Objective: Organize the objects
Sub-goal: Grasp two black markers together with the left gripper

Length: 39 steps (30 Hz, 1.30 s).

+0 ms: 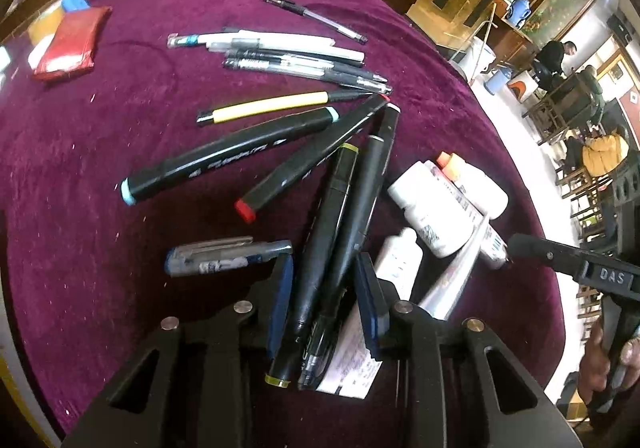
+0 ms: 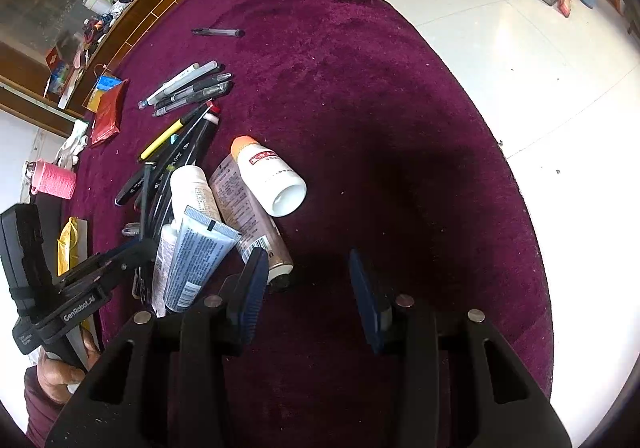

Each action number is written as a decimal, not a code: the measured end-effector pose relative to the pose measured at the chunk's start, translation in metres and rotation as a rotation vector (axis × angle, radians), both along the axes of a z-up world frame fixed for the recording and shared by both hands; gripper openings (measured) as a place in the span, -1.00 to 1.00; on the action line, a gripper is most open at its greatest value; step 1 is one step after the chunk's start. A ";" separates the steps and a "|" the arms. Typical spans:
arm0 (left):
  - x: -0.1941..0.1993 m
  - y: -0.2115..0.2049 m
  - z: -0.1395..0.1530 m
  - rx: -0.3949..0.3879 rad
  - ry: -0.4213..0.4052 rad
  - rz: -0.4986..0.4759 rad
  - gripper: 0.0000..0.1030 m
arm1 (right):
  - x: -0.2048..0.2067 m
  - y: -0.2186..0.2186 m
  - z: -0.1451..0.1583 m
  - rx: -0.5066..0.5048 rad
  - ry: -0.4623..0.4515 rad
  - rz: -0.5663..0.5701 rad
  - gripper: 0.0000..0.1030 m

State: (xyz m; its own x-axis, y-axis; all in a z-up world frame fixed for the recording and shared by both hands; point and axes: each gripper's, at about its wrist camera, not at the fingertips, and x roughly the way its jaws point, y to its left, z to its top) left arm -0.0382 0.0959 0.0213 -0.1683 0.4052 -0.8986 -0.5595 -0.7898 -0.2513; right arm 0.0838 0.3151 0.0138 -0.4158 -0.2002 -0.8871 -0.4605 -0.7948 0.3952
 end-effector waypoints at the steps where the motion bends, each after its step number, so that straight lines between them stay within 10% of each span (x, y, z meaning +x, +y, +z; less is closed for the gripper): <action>1: 0.001 0.005 0.000 -0.015 0.016 -0.007 -0.49 | -0.001 -0.001 0.000 0.003 0.000 0.003 -0.22; 17: 0.047 -0.082 -0.002 0.061 -0.116 0.125 -0.63 | -0.009 -0.010 0.005 0.030 0.009 0.043 -0.22; 39: 0.037 -0.074 -0.006 -0.015 -0.028 0.130 -0.50 | -0.012 -0.049 0.017 0.084 0.024 0.094 -0.22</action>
